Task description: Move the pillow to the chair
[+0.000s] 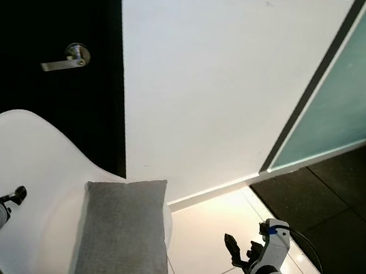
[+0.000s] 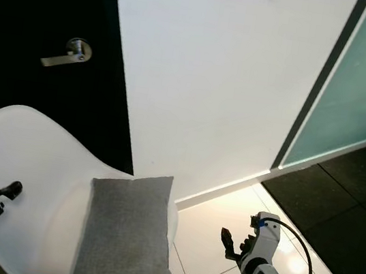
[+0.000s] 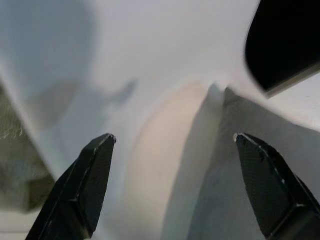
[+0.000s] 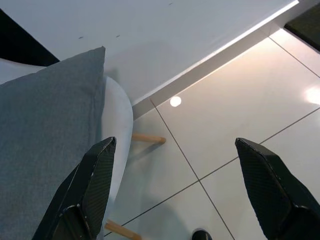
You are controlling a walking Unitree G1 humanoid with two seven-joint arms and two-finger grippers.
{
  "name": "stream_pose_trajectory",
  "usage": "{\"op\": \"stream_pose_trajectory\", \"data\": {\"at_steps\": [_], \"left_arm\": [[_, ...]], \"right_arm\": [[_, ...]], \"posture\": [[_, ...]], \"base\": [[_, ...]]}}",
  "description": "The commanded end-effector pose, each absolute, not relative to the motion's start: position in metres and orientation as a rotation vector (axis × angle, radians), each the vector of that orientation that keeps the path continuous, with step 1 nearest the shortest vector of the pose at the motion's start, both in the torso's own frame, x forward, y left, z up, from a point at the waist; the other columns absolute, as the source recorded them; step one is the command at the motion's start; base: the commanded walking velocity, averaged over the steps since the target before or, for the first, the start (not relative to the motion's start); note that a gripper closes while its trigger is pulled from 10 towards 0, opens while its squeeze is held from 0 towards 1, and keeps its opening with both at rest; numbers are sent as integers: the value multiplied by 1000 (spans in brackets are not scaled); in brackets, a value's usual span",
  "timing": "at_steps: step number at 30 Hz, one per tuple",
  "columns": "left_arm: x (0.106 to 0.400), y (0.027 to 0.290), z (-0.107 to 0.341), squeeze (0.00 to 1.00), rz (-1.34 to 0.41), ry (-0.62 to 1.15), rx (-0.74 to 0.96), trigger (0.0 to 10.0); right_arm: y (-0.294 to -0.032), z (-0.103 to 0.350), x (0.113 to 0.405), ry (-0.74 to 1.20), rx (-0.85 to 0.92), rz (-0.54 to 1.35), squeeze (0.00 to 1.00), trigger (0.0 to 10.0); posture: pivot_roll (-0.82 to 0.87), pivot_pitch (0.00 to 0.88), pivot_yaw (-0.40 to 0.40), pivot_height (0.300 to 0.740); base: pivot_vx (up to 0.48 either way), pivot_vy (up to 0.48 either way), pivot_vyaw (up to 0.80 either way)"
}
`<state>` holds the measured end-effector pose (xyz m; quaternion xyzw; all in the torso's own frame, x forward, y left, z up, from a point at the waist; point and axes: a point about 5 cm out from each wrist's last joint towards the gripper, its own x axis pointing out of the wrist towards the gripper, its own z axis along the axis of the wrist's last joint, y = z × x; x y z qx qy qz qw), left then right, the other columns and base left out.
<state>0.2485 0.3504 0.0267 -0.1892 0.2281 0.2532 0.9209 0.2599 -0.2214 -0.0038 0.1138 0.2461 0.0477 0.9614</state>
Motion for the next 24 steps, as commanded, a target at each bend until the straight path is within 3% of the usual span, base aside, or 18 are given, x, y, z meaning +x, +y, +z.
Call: {"op": "stream_pose_trajectory", "data": {"at_steps": [1,3,4,8,17,24], "left_arm": [[223,378,25,0,658,516,-377,10000],[218,387,29,0,707,511,-372,10000],[225,407,57,0,728,413,-316,10000],[237,407,69,0,680,370,-281,10000],[267,326,32,0,443,379,-366,10000],[278,271,34,0,265,287,-285,10000]], "right_arm": [[-219,-4,260,499,243,95,0,10000],[-218,-4,260,499,243,95,0,10000],[-218,-4,259,497,243,95,0,10000],[-219,-4,259,496,243,94,0,10000],[-222,-3,260,497,240,94,0,10000],[-224,-2,262,495,238,86,0,10000]], "posture": [[-104,22,-28,740],[-104,22,-28,740],[-97,27,-19,740],[-91,26,-23,740],[-97,35,-25,740],[-122,32,-34,740]], "base": [[0,0,0],[0,0,0],[0,0,0],[0,0,0],[0,0,0],[0,0,0]]}}
